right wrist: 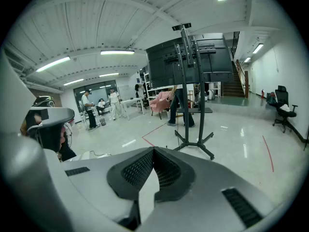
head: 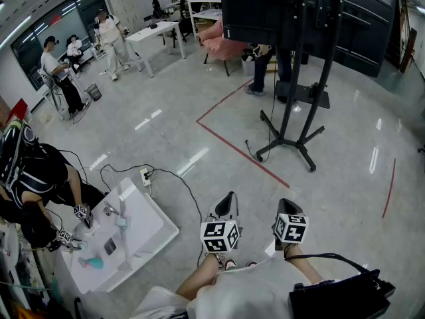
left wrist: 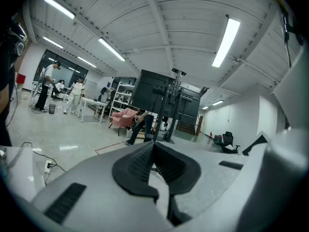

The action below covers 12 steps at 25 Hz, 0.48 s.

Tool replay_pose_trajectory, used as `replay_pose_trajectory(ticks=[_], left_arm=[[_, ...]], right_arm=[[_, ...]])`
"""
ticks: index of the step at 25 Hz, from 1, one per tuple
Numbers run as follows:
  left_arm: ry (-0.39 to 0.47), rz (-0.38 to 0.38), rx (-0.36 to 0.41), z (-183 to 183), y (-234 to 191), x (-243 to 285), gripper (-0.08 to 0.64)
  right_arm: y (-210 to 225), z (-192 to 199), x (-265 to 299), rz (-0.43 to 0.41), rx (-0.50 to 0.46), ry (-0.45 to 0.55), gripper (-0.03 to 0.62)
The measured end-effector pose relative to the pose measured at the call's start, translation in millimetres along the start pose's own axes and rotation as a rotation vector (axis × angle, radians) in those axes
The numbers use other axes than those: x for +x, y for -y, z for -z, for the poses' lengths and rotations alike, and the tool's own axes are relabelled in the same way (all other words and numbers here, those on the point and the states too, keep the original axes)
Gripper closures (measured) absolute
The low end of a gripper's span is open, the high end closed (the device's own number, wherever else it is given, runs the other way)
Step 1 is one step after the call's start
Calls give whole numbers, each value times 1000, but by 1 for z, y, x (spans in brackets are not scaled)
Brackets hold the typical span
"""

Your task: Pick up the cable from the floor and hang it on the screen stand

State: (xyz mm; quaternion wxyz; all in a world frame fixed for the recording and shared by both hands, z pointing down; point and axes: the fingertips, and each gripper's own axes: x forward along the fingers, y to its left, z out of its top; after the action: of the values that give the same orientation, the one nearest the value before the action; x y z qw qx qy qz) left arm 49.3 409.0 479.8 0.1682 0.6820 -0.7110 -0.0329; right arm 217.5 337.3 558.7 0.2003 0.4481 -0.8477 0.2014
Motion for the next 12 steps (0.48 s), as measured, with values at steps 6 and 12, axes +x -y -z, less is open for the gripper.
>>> replay_pose_trajectory(ticks=[6, 12], left_arm=[[2, -3, -5, 0, -6, -2, 558], [-1, -3, 4, -3, -22, 3, 558]], right_arm=[[-6, -1, 3, -2, 3, 5, 575], [-17, -7, 14, -4, 24, 15, 575]])
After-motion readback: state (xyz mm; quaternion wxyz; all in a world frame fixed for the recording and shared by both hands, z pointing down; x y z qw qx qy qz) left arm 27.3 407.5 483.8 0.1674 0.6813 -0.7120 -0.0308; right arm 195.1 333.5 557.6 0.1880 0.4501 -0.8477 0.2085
